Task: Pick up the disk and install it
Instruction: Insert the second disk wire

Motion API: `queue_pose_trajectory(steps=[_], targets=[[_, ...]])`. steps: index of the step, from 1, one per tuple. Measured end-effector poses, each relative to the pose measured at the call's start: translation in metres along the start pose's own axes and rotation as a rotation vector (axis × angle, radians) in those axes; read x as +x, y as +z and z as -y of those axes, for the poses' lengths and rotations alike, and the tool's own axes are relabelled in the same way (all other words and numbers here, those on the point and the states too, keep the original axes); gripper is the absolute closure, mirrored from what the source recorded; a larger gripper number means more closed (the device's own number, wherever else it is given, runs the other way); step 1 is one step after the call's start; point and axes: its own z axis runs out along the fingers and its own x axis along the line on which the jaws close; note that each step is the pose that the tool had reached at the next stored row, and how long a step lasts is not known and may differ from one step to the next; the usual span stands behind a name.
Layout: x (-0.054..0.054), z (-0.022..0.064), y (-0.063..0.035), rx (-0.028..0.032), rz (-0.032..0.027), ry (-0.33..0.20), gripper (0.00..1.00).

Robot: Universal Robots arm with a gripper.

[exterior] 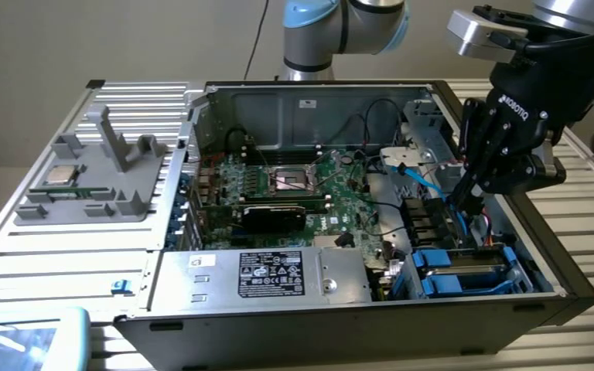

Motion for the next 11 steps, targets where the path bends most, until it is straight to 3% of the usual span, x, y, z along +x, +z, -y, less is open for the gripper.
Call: queue_pose_trajectory(steps=[5,7,11], targets=[[0.003,0.0002,0.0003,-0.0002,0.002,0.0,0.84],[0.008,0.0006,0.0009,-0.0007,0.0118,-0.002,0.84],[0.022,0.0015,0.0024,-0.0013,0.0231,-0.003,0.84]])
